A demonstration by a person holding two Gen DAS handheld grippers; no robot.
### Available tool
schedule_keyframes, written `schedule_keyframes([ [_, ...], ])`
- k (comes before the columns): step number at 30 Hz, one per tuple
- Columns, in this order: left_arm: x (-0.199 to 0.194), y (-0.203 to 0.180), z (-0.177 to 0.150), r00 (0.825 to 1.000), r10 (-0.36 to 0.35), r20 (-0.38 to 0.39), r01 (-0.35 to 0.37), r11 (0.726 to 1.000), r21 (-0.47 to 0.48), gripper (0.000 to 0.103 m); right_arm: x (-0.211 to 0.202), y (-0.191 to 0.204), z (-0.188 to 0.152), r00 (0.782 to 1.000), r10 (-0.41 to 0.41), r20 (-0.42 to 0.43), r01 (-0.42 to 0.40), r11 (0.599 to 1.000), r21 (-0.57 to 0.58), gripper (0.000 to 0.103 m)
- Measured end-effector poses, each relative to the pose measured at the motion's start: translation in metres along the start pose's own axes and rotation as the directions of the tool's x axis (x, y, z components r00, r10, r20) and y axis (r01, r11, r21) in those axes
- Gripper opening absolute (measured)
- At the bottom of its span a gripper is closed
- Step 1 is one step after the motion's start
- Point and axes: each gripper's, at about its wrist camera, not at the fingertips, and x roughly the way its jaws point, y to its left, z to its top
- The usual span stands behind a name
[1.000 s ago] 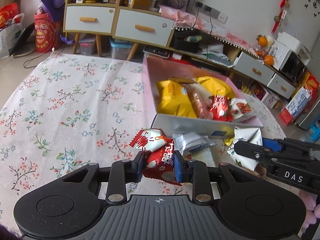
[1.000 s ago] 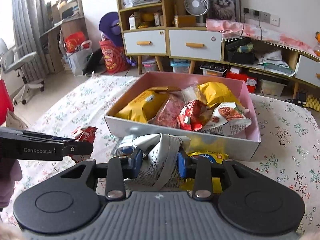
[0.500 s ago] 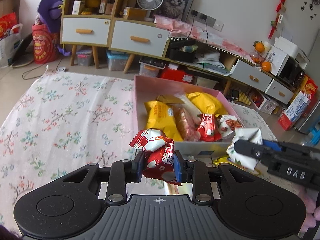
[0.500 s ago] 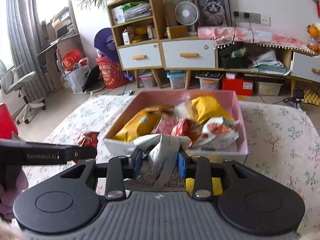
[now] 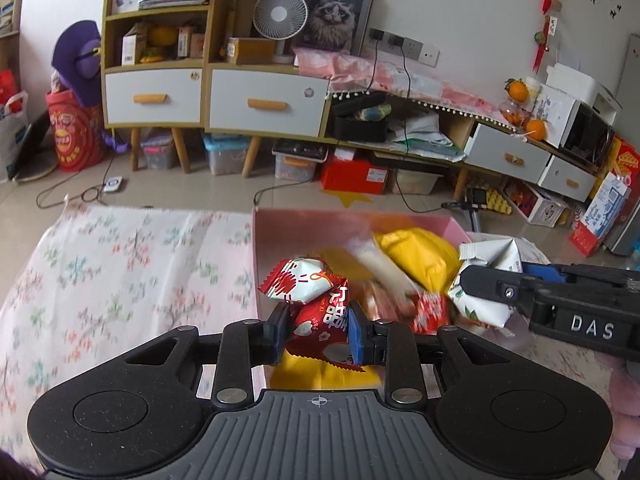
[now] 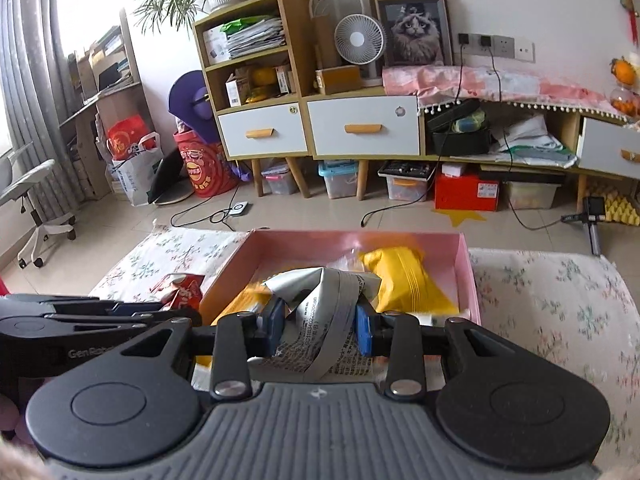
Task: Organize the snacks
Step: 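Carry both packs over the pink box, lower them in and open grippers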
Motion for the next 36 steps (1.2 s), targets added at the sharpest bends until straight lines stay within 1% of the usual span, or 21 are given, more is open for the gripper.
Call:
schedule_keyframes([
  [7,0.036,0.000,0.024,0.999,0.026,-0.018,-0.025,0.998,0.056,0.027,0.024,-0.006,0.009,1.000,-0.011,-0.007,0.011,1.000,-0.002,0.033],
  [10,0.049,0.004,0.030,0.998,0.050,-0.030,-0.048,0.997,0.057,0.027,0.032,-0.008,0.011,1.000,-0.018,-0.014,0.018,1.000,-0.006,0.033],
  [13,0.060,0.005,0.033,0.998,0.059,-0.038,-0.056,0.996,0.070,0.027,0.040,-0.011,0.014,1.000,-0.024,-0.020,0.024,1.000,-0.001,0.033],
  [22,0.077,0.005,0.041,0.998,0.050,-0.031,-0.047,0.994,0.096,0.028,0.056,-0.017,0.016,0.999,-0.023,-0.033,0.024,0.999,0.021,0.033],
  [25,0.078,0.006,0.041,0.999,0.043,-0.022,-0.040,0.994,0.099,0.031,0.058,-0.016,0.017,0.999,-0.019,-0.032,0.020,1.000,0.018,0.035],
  [26,0.078,0.006,0.042,0.999,0.043,-0.022,-0.041,0.994,0.099,0.035,0.057,-0.015,0.018,0.999,-0.021,-0.030,0.022,1.000,0.019,0.037],
  [27,0.078,0.006,0.042,0.999,0.044,-0.023,-0.041,0.994,0.099,0.046,0.056,-0.015,0.019,0.999,-0.024,-0.025,0.025,0.999,0.024,0.039],
  [28,0.076,0.006,0.041,0.999,0.045,-0.020,-0.043,0.994,0.099,0.052,0.056,-0.015,0.019,0.999,-0.024,-0.021,0.025,0.999,0.027,0.044],
  [29,0.075,0.005,0.041,0.999,0.046,-0.014,-0.045,0.994,0.099,0.058,0.054,-0.015,0.021,1.000,-0.024,-0.015,0.024,0.999,0.030,0.046],
  [31,0.072,0.004,0.041,0.999,0.042,-0.010,-0.041,0.994,0.099,0.059,0.052,-0.016,0.024,1.000,-0.021,-0.006,0.021,0.999,0.038,0.049],
  [34,0.066,0.003,0.040,0.999,0.044,-0.011,-0.043,0.994,0.101,0.066,0.048,-0.016,0.027,1.000,-0.025,0.000,0.025,0.999,0.035,0.056],
  [36,0.061,0.000,0.039,0.999,0.048,-0.009,-0.047,0.993,0.110,0.070,0.043,-0.017,0.027,1.000,-0.031,0.002,0.031,0.999,0.033,0.059],
])
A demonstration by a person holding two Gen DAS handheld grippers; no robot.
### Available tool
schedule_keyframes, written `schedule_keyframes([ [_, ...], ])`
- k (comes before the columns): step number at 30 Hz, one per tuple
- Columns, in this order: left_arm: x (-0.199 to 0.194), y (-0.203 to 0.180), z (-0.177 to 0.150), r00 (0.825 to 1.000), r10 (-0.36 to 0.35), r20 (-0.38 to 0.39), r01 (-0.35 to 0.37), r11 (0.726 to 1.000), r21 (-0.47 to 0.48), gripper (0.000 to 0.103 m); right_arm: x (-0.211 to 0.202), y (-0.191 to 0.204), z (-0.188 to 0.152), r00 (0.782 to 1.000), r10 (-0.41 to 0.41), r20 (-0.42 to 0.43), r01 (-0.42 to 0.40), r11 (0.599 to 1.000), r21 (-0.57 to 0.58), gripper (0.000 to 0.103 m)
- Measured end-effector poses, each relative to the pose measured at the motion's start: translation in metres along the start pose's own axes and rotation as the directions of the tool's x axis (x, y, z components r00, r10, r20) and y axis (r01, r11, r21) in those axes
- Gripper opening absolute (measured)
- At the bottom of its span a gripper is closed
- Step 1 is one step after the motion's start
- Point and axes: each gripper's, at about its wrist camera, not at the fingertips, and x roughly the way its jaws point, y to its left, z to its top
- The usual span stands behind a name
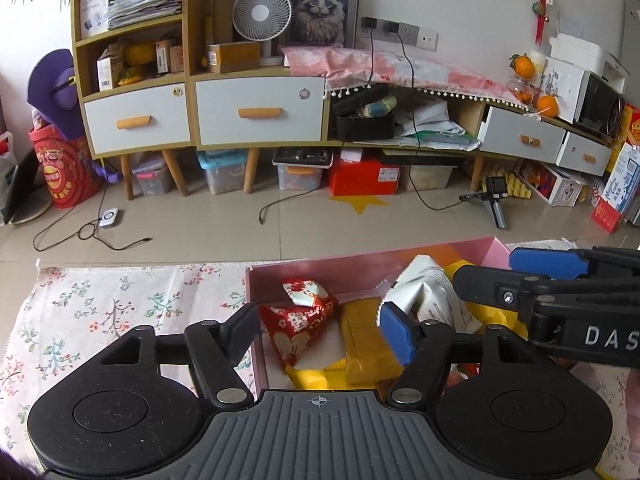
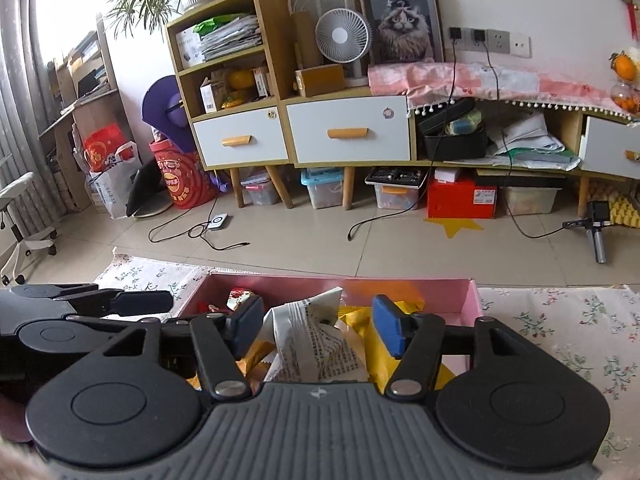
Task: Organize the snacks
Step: 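Carry both packs over the pink box, lower them in and open grippers, then withdraw both grippers from the box toward the remaining snacks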
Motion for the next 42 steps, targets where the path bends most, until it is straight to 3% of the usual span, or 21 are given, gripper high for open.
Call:
schedule_keyframes([
  [6,-0.024,-0.005,-0.013,1.000,0.014,0.000,-0.014,1.000,-0.027,0.084,-0.015,-0.003,-0.002,1.000,-0.026,-0.008,0.027,0.999,0.025,0.072],
  [11,-0.044,-0.007,-0.032,1.000,0.016,-0.020,-0.018,0.997,-0.069,0.087,-0.037,-0.005,-0.009,0.998,-0.066,0.000,0.066,0.998,0.002,0.084],
  [23,-0.092,-0.025,-0.070,0.998,0.033,-0.047,-0.036,0.996,-0.076,0.098,-0.075,-0.003,-0.039,0.993,-0.117,-0.025,0.117,0.993,-0.014,0.097],
  [32,-0.114,-0.033,-0.096,0.996,0.045,-0.082,-0.051,0.997,-0.066,0.101,-0.091,0.001,-0.053,0.988,-0.149,-0.042,0.150,0.989,0.015,0.102],
  [42,-0.110,-0.029,-0.120,0.990,0.038,-0.137,-0.052,0.994,-0.098,0.102,-0.091,0.002,-0.082,0.983,-0.170,-0.066,0.169,0.985,-0.022,0.103],
])
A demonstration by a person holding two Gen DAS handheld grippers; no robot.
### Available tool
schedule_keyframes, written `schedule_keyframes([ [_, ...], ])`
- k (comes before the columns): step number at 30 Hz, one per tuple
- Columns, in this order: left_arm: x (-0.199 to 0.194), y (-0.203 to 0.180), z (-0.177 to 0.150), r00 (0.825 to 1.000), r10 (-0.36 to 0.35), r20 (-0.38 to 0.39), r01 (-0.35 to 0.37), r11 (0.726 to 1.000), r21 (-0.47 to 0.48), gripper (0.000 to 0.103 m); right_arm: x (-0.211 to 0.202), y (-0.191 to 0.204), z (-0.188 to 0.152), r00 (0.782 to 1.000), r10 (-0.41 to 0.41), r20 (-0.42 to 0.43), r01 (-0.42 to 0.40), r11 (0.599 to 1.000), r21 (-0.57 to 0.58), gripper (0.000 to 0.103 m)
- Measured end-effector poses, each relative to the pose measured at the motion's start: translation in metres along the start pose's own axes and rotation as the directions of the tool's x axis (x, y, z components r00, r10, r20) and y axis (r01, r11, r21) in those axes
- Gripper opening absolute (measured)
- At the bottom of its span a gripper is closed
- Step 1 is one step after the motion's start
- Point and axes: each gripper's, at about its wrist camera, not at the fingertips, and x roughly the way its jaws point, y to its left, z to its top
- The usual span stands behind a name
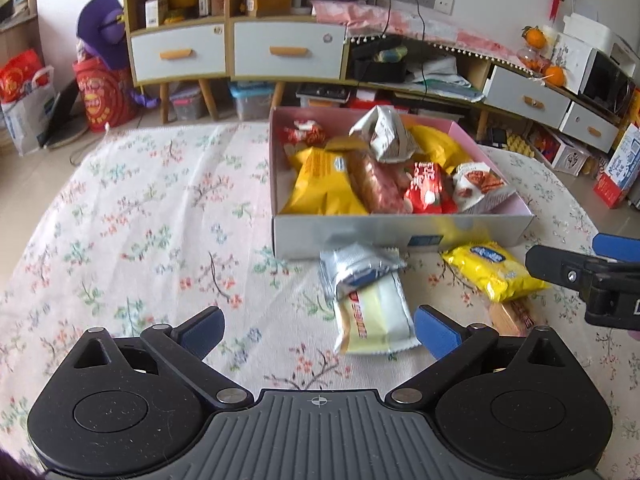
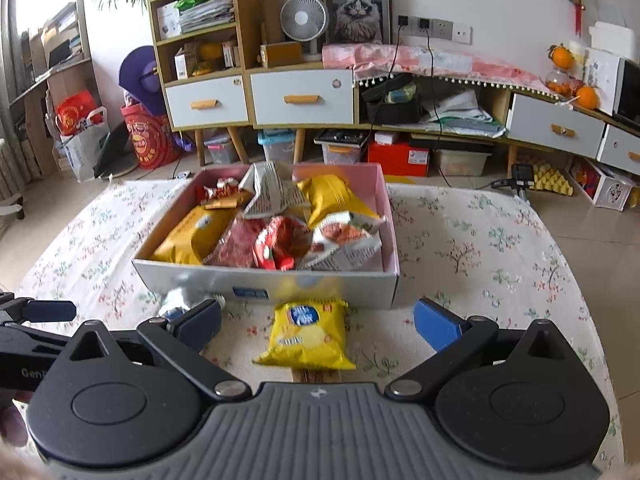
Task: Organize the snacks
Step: 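Withdraw both grippers from the box toward the remaining snacks, then grasp the white bar pack with left gripper while right grasps brown pastry pack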
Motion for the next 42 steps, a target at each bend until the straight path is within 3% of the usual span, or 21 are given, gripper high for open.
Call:
schedule_keyframes([
  [15,0.021,-0.007,-0.018,0.998,-0.047,0.038,0.045,0.997,0.063,0.102,0.004,-0.016,-0.034,0.999,0.003,-0.042,-0.006,0.998,-0.061,0.103],
  [23,0.035,-0.016,-0.016,0.993,-0.094,0.071,0.092,0.995,0.034,0.100,0.018,-0.019,-0.045,0.995,0.067,-0.068,-0.073,0.994,-0.078,0.101],
  [27,0.042,-0.024,-0.014,0.992,-0.103,0.068,0.101,0.994,0.037,0.086,0.023,-0.010,-0.048,0.993,0.095,-0.072,-0.102,0.989,-0.110,0.096],
  [35,0.046,-0.028,-0.012,0.997,-0.060,0.049,0.058,0.998,0.038,0.049,0.027,-0.006,-0.048,0.992,0.098,-0.077,-0.108,0.984,-0.138,0.073],
  [36,0.046,-0.028,-0.012,0.997,-0.060,0.046,0.059,0.998,0.033,0.047,0.027,-0.007,-0.047,0.992,0.098,-0.078,-0.108,0.985,-0.136,0.069],
  [40,0.042,-0.027,-0.013,0.997,-0.067,0.025,0.066,0.997,0.043,0.045,0.025,-0.006,-0.043,0.992,0.098,-0.085,-0.109,0.985,-0.133,0.036],
  [42,0.038,-0.028,-0.016,0.997,-0.076,0.005,0.076,0.996,0.053,0.045,0.024,-0.004,-0.040,0.991,0.092,-0.097,-0.104,0.985,-0.138,0.032],
])
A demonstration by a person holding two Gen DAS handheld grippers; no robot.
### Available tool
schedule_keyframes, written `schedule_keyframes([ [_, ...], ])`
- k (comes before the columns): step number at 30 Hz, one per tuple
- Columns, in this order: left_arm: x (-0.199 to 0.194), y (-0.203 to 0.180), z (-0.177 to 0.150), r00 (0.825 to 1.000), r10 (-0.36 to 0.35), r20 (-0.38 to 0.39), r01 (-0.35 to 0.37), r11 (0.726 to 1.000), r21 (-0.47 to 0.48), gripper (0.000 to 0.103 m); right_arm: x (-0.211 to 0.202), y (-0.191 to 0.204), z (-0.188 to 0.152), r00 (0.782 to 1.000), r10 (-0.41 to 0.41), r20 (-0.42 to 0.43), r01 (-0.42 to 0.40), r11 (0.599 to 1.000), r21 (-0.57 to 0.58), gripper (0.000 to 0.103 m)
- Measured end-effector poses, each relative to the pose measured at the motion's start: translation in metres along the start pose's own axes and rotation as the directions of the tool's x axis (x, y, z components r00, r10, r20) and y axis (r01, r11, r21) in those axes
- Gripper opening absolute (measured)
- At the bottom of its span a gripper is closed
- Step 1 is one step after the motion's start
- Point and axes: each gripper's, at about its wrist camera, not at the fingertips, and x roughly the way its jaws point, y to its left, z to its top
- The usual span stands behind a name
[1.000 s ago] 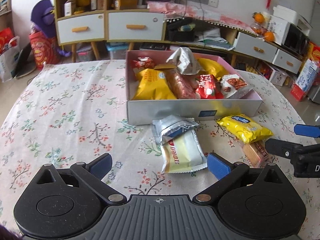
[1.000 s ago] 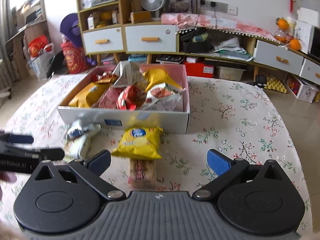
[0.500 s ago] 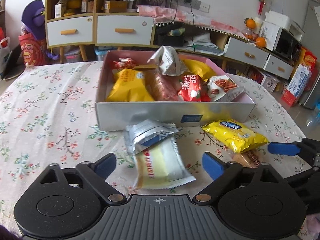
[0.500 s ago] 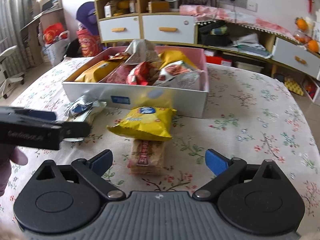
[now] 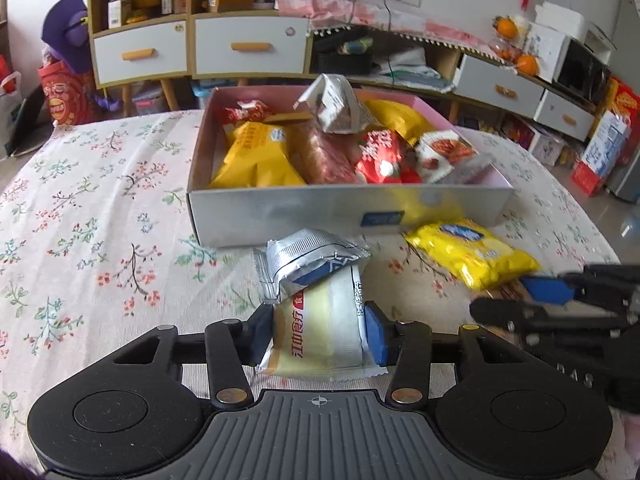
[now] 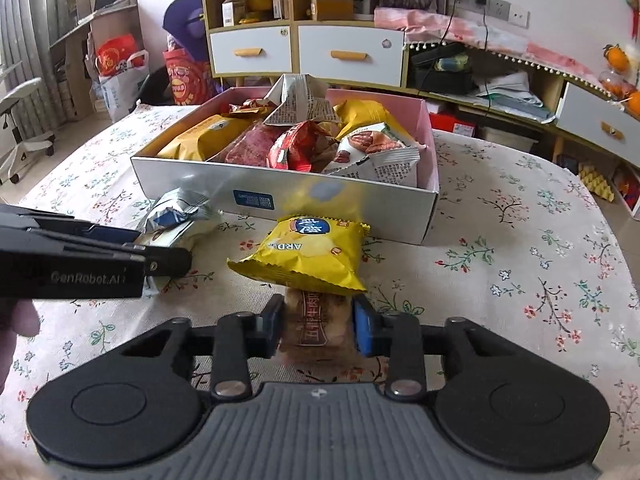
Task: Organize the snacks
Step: 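Grasp the white bar pack with left gripper while right grasps brown pastry pack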
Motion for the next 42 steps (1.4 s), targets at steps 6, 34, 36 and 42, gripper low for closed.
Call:
schedule_keyframes([
  [6,-0.011,0.001,-0.004,0.998,-0.036,-0.056,0.035,0.999,-0.027,0.045,-0.010,0.001,0.004,0.999,0.027,-0.025,-0.027,1.000,0.011,0.032],
  [34,-0.031,0.070,-0.028,0.950,-0.287,-0.122,0.225,0.902,-0.369,0.045,-0.047,0.003,0.021,0.998,0.016,0.067,-0.019,0.998,0.052,0.031],
  [36,-0.032,0.070,-0.026,0.951,-0.285,-0.118,0.227,0.905,-0.361,0.045,-0.048,0.004,0.023,0.997,0.017,0.075,-0.021,0.998,0.056,0.031],
  [42,-0.042,0.067,-0.017,0.956,-0.283,-0.075,0.248,0.920,-0.305,0.045,-0.047,0.007,0.029,0.995,0.036,0.090,-0.043,0.996,0.080,0.031],
])
